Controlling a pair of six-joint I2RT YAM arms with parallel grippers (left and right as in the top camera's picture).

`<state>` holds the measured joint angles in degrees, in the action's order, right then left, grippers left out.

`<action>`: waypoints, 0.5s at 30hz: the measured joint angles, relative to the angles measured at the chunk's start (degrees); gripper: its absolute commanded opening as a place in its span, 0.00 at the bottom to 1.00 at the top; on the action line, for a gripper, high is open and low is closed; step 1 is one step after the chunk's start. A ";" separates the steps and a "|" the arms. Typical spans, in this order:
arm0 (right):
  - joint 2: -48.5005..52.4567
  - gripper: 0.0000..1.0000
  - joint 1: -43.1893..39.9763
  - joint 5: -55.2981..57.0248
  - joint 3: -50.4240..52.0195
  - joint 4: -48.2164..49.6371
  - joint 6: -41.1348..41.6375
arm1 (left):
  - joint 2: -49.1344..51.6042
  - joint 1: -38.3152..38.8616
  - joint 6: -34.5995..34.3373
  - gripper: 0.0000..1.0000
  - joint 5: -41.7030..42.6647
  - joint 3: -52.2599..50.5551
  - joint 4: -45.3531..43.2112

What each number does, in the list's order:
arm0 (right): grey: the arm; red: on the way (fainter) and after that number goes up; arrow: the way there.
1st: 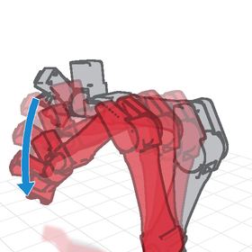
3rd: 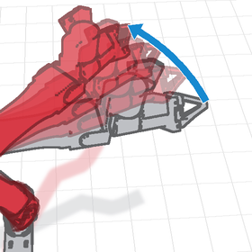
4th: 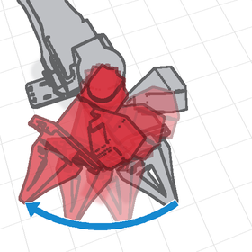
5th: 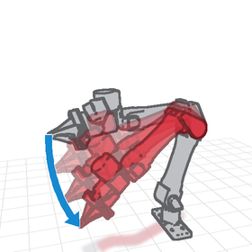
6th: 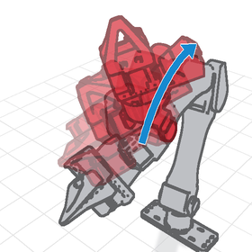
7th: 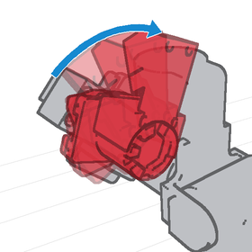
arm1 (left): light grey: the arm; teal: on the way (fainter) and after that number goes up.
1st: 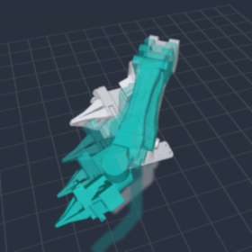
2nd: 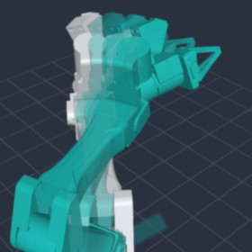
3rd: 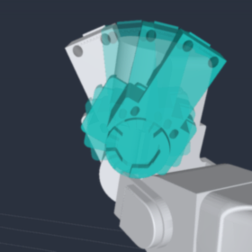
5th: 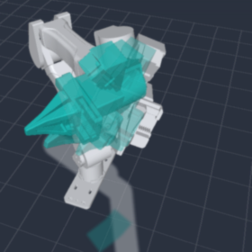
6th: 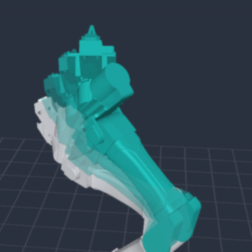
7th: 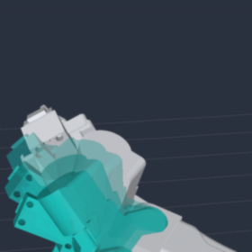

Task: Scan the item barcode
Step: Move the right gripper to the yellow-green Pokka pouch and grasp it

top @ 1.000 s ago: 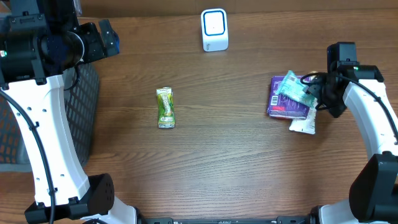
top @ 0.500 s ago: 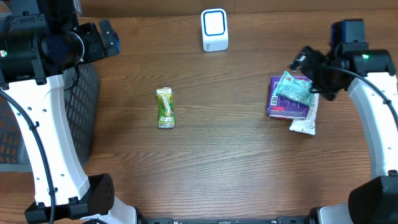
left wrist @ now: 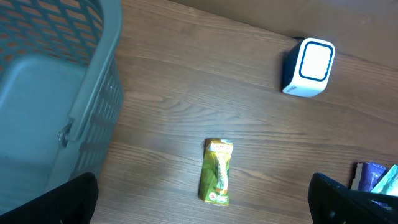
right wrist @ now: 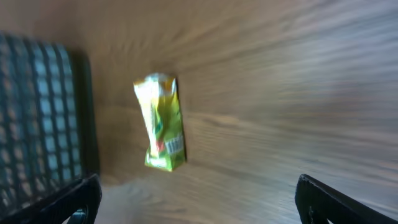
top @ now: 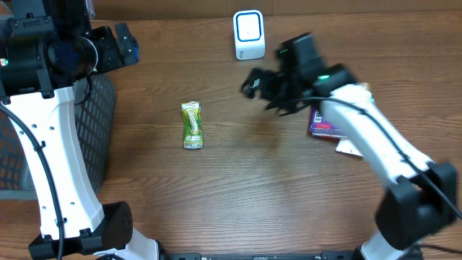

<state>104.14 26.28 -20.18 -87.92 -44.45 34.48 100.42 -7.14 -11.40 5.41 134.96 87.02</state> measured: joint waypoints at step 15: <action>15.28 0.88 11.96 -6.99 0.42 18.56 1.42 | 0.00 0.00 0.00 1.00 -0.02 0.00 0.00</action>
<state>119.42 38.24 -27.18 -87.50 -25.89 35.90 100.42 -7.14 -11.40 5.39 134.96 87.02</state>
